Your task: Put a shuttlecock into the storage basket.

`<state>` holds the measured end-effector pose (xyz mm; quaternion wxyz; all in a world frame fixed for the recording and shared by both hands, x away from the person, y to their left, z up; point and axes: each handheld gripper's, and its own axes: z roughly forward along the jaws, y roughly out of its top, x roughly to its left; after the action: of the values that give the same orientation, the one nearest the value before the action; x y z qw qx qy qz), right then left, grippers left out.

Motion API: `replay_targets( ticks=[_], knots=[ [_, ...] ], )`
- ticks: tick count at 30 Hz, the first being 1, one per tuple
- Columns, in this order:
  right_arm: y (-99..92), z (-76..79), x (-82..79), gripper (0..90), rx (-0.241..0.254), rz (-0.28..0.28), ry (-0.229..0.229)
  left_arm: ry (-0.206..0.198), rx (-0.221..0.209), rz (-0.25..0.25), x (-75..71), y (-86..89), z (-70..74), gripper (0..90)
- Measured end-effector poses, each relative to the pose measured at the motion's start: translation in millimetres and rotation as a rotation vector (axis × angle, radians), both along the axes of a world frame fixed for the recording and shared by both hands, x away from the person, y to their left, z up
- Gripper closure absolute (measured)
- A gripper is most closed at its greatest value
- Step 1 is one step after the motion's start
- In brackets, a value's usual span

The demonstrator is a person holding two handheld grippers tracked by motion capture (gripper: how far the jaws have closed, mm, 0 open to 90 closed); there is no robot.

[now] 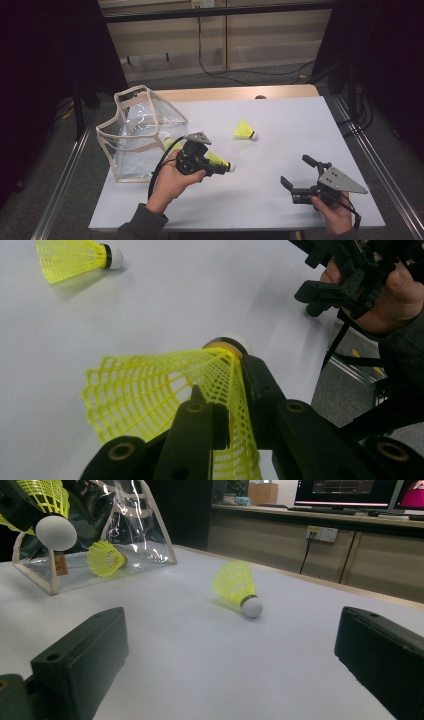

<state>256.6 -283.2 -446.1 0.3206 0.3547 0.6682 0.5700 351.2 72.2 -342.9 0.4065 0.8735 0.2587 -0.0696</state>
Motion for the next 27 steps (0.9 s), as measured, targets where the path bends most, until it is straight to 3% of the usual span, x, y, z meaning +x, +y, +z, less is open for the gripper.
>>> replay_targets(
  ticks=[27],
  knots=[
    [3.6, -1.3, 3.9, 0.8, 0.003, 0.013, 0.004, 0.009, 0.041, 0.020, 3.4, 10.8, 26.0, 82.6]
  ],
)
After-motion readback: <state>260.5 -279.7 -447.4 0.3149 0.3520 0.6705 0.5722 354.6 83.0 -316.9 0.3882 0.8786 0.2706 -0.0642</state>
